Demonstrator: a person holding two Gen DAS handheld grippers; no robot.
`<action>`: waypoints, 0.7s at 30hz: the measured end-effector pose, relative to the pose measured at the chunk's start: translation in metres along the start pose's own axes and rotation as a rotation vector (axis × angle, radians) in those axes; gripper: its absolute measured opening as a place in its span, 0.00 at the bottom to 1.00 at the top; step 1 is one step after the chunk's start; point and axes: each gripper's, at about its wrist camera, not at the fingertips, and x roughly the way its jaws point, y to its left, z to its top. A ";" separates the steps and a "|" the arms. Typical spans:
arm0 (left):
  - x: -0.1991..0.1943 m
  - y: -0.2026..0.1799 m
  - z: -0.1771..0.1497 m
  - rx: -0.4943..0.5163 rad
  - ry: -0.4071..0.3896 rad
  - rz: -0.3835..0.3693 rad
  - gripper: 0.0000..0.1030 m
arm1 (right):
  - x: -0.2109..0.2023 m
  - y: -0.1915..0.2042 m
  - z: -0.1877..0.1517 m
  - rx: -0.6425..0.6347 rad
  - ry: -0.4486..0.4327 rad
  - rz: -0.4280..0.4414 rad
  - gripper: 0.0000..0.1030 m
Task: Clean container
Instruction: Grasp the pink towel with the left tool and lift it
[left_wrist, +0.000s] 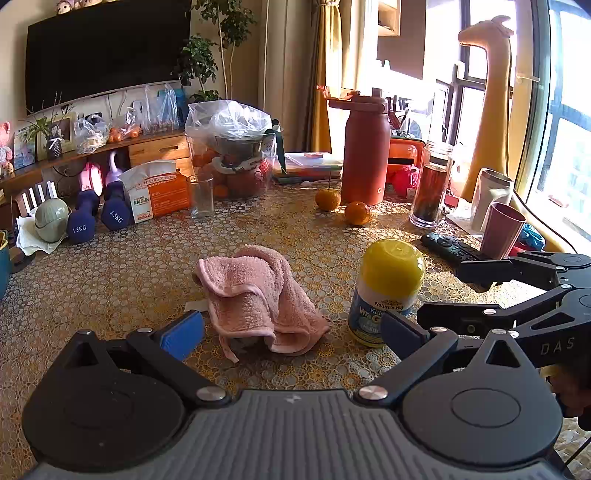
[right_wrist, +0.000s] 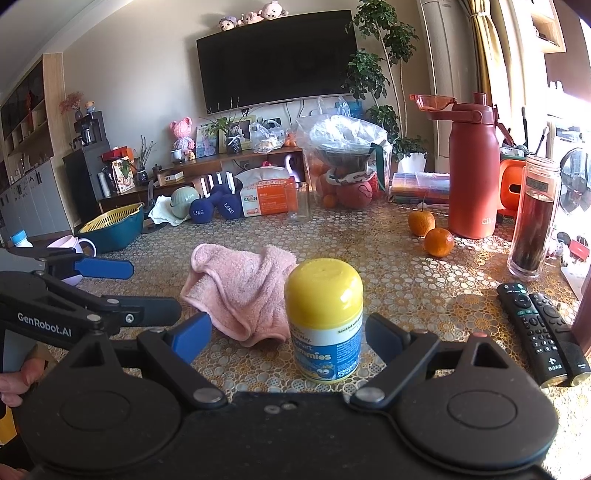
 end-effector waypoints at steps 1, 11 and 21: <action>0.001 0.000 0.001 0.001 0.000 -0.001 1.00 | 0.000 0.000 0.000 0.000 0.000 0.000 0.88; 0.021 0.007 0.014 0.043 0.014 0.034 1.00 | 0.011 -0.009 -0.001 -0.011 0.021 -0.004 0.88; 0.080 0.006 0.039 0.167 0.045 0.053 1.00 | 0.030 -0.019 -0.005 -0.004 0.058 -0.006 0.86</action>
